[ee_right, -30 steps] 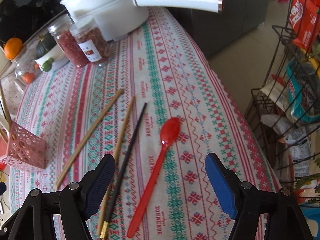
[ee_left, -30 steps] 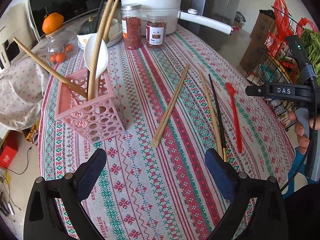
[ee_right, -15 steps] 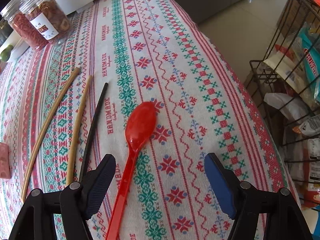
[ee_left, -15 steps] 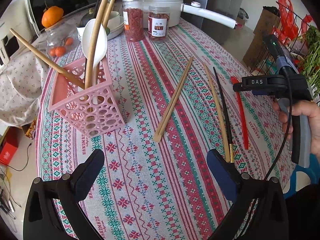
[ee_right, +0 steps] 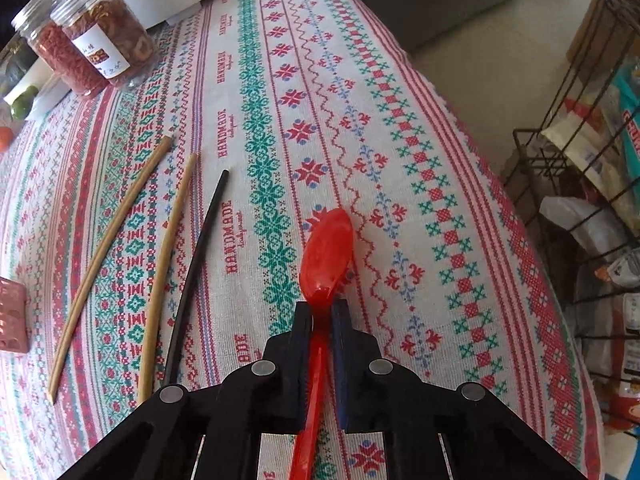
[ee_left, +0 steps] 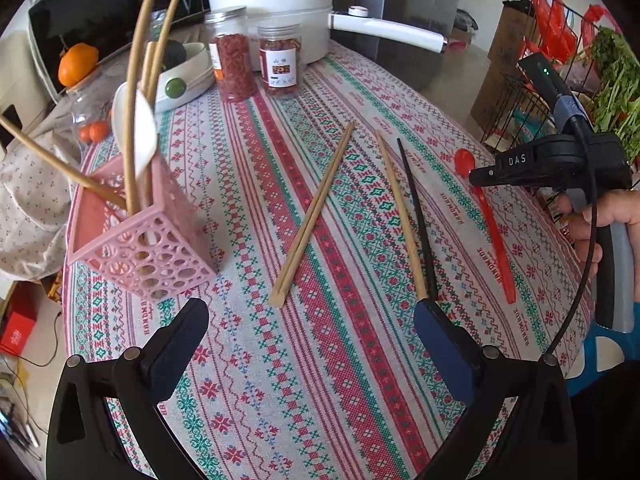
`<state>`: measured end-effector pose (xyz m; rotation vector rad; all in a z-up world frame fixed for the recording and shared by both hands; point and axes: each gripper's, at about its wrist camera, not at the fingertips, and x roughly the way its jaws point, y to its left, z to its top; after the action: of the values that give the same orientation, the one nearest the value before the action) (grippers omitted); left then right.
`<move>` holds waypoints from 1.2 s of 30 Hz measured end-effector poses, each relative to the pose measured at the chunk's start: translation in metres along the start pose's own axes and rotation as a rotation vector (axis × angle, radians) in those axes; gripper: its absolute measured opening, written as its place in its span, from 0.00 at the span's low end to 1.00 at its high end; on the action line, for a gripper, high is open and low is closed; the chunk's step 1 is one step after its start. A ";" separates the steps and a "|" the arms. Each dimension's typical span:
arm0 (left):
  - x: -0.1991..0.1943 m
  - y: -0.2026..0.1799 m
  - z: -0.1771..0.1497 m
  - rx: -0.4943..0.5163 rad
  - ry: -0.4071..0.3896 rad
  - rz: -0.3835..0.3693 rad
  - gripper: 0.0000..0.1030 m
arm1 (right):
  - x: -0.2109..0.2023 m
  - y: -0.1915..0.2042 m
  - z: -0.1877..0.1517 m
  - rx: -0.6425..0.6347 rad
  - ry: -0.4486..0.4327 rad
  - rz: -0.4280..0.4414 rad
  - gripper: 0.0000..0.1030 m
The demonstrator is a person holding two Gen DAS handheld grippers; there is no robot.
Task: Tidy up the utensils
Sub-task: 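Grasp a wooden chopstick with the left tool while the right tool lifts the red spoon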
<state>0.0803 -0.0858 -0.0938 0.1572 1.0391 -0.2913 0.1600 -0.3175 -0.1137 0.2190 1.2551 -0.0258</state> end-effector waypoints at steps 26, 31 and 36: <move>0.138 -0.053 0.127 -0.184 0.184 -0.131 0.07 | -0.050 -0.019 0.002 0.019 -0.062 0.152 0.04; 0.120 -0.050 0.120 -0.126 0.140 -0.106 0.06 | -0.053 -0.019 0.002 0.019 -0.070 0.148 0.04; 0.070 -0.045 0.107 -0.046 0.047 -0.141 0.06 | -0.065 -0.017 -0.003 0.021 -0.102 0.153 0.04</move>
<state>0.1869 -0.1686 -0.1004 0.0502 1.1049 -0.3924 0.1350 -0.3398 -0.0560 0.3271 1.1339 0.0807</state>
